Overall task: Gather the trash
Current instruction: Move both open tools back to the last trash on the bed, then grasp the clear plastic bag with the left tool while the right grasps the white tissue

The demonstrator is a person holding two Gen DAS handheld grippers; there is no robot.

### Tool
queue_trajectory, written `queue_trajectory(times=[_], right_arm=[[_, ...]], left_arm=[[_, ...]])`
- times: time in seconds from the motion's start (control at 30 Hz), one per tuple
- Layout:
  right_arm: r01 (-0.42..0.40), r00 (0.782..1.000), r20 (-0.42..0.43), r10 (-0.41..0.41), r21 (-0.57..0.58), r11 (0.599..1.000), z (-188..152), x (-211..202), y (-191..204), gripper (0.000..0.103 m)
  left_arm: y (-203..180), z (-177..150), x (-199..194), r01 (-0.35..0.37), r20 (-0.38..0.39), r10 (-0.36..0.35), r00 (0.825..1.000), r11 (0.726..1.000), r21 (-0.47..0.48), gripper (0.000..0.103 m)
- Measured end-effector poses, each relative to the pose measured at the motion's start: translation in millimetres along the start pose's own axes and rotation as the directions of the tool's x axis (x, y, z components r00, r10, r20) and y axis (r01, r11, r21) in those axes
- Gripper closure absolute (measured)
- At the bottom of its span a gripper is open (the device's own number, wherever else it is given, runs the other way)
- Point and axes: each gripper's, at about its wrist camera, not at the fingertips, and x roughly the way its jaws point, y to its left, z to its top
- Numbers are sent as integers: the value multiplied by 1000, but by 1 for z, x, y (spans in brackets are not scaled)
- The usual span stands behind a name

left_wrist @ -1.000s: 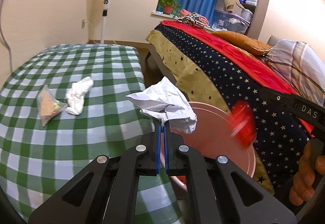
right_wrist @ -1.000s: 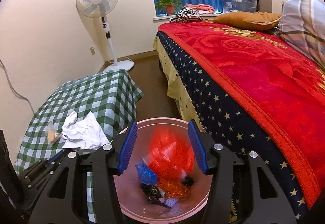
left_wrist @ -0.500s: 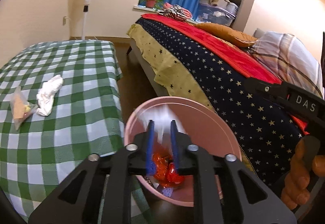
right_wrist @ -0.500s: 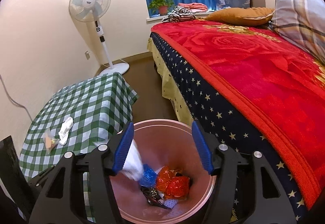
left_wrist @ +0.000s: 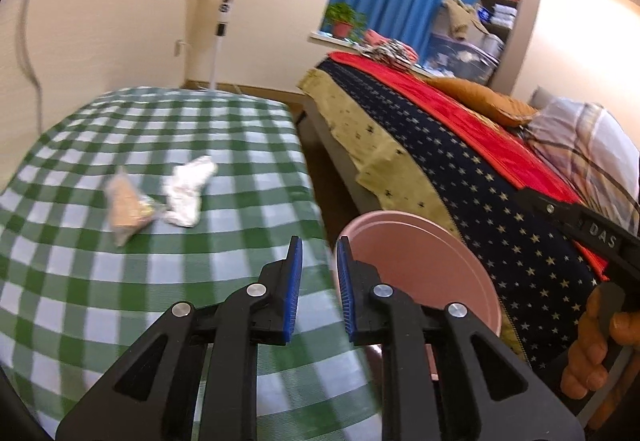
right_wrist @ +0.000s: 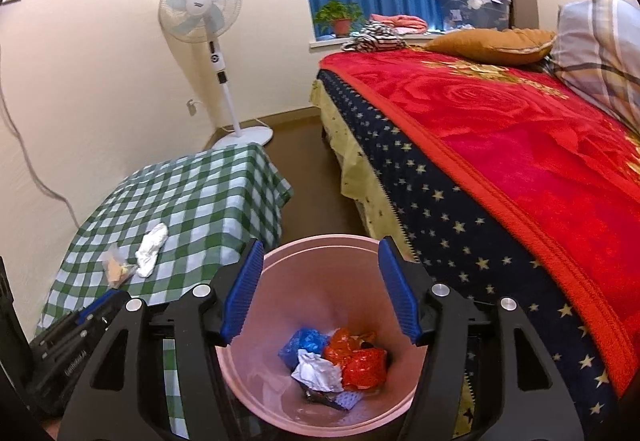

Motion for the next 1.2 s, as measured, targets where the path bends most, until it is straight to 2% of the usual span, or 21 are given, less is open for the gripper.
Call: queue_trajectory(times=[0.17,0.3,0.6,0.8,1.0,1.2], right_arm=[[-52,999,5,52,-15,999,1,1,21,48],[-109,994,2,109,-42,993,0,9,46,56],[-249,967,-83,242,-95,964,-7,54,114,70],[-307,948,-129,291,-125,943,-15,89,160,71],[-349,925,-210,317,-139,927,-29,132,195,71],[-372,906,-262,332,-119,920,-35,166,217,62]], left_arm=[[28,2,-11,-58,22,59,998,997,-42,85],[52,4,-16,-106,35,109,993,991,-75,85],[104,8,-23,-196,55,206,977,968,-157,85],[129,11,-23,-232,63,248,967,952,-199,85],[147,14,-17,-254,60,275,959,938,-236,85],[161,16,-10,-267,55,291,955,927,-263,85]])
